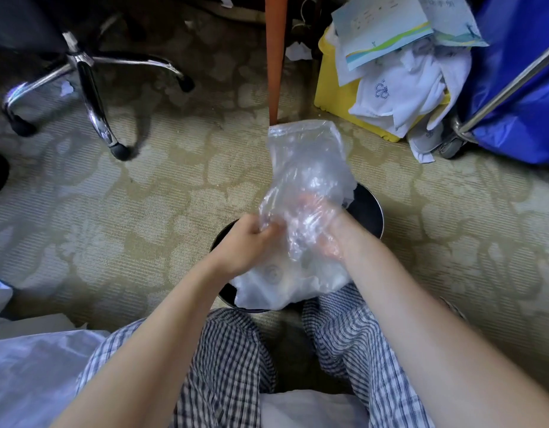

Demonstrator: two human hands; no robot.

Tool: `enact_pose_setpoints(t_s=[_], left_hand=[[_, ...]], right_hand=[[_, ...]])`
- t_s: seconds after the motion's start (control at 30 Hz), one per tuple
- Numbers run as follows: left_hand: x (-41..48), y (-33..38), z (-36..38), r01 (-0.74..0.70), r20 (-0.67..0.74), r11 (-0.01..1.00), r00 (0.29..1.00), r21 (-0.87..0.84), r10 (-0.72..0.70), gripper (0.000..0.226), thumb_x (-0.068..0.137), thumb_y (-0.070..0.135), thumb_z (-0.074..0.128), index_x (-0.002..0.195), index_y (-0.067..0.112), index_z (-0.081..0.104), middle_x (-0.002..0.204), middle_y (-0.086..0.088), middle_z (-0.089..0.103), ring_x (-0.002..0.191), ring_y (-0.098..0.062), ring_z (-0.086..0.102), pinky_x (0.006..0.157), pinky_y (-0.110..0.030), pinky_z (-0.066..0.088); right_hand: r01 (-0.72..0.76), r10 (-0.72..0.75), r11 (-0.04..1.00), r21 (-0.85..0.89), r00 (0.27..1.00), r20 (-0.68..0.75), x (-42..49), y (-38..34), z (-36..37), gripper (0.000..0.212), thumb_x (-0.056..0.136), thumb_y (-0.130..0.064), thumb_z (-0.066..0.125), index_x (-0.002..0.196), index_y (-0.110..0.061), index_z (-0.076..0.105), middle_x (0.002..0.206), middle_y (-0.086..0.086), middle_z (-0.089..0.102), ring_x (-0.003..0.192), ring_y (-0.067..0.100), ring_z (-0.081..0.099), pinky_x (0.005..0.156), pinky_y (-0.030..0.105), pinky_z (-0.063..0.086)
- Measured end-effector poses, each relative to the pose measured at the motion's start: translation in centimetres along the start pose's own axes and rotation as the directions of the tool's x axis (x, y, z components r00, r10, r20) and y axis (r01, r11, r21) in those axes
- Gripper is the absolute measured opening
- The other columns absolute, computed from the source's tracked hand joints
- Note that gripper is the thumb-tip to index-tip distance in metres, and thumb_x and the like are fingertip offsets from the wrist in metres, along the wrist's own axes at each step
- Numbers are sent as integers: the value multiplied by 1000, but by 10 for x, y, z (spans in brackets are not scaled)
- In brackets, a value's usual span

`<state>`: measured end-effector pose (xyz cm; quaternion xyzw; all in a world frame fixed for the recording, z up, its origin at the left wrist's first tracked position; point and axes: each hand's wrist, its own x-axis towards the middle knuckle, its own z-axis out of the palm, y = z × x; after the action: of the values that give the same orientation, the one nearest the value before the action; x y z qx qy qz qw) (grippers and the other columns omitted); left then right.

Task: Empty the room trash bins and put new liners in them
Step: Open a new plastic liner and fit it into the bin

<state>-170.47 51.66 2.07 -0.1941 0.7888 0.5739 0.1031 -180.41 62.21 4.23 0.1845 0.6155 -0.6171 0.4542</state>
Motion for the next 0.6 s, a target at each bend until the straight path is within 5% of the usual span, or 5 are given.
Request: enact_pose_setpoints(t_s=[0.07,0.17,0.33,0.47,0.6], left_hand=[[1,2,2,64,-113,985,990,-159,-83,48,102,29,35,59,10,42,46,4,40,37,-5,35,39,-18,33],[6,-6,-4,142,-268,923,931,-356,-247,40,102,19,33,65,9,43,56,-6,43,48,-15,41,48,-22,36],[10,-15,-8,243,-372,900,848,-361,-378,37,102,18,32,74,4,53,71,-19,57,66,-24,51,58,-29,46],[8,-8,-3,180,-254,886,917,-428,-308,31,100,11,38,79,-1,58,72,-13,60,66,-22,62,60,-29,52],[0,0,0,75,-24,894,995,-441,-95,40,103,15,31,72,1,54,62,-6,61,60,-12,62,58,-24,50]], right_hand=[[55,-50,994,-98,998,43,-1,4,-2,36,103,-23,35,134,-9,48,144,17,44,132,31,42,99,34,39],[164,-161,969,-185,986,29,-12,3,-4,18,97,-32,43,96,-25,59,122,6,57,109,18,54,92,27,42],[202,-152,961,-188,955,253,-31,5,-1,14,97,-35,43,107,-30,52,87,-15,58,62,-11,58,47,3,41],[223,-139,896,-384,963,232,-14,32,15,28,88,-42,61,109,-23,61,109,-9,61,102,7,60,80,17,48],[278,-254,762,-584,959,125,-2,46,29,48,92,-50,45,113,-11,63,111,13,66,107,29,60,101,42,44]])
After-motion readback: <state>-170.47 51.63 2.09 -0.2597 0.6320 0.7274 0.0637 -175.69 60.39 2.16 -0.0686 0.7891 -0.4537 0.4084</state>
